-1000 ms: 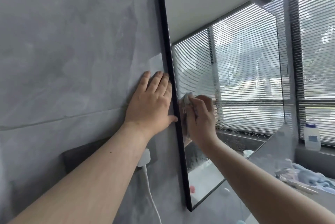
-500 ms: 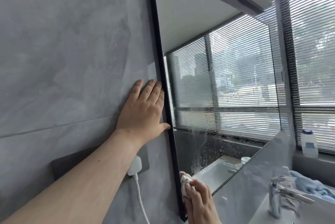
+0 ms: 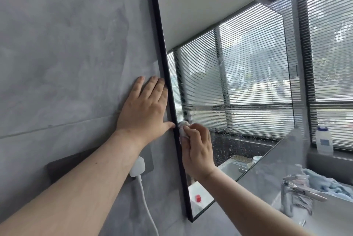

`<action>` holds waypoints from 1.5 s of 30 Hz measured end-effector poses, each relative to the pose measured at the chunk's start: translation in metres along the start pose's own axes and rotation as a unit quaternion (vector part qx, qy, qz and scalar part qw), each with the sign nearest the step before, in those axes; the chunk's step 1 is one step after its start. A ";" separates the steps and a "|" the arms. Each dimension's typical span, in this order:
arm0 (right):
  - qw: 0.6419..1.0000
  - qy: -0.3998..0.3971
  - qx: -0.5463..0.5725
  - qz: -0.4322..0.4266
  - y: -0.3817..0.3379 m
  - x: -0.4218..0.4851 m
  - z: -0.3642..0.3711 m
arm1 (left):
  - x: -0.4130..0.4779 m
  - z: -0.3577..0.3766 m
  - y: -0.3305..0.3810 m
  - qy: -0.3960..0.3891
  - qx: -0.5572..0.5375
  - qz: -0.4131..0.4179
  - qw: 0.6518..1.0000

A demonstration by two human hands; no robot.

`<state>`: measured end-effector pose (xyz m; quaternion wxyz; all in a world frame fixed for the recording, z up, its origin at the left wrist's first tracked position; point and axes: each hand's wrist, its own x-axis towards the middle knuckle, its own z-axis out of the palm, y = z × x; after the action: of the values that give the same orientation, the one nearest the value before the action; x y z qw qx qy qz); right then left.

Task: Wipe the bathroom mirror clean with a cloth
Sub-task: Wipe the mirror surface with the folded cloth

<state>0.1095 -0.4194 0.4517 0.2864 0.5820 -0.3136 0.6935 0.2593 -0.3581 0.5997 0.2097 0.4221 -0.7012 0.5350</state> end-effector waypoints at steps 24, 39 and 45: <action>0.989 0.027 0.072 0.129 -0.011 0.099 -0.010 | 0.000 -0.001 0.000 -0.004 -0.010 -0.004 1.000; 0.947 0.069 0.168 0.266 -0.035 0.097 -0.001 | 0.012 -0.017 -0.011 -0.026 -0.002 -0.008 1.000; 0.968 0.047 0.170 0.177 -0.031 0.150 0.010 | 0.067 -0.037 -0.059 -0.054 0.066 -0.014 0.996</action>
<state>0.1157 -0.4029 0.6037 0.0700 0.5242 -0.2759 0.8026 0.2649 -0.3524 0.6960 0.1508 0.4732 -0.6688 0.5532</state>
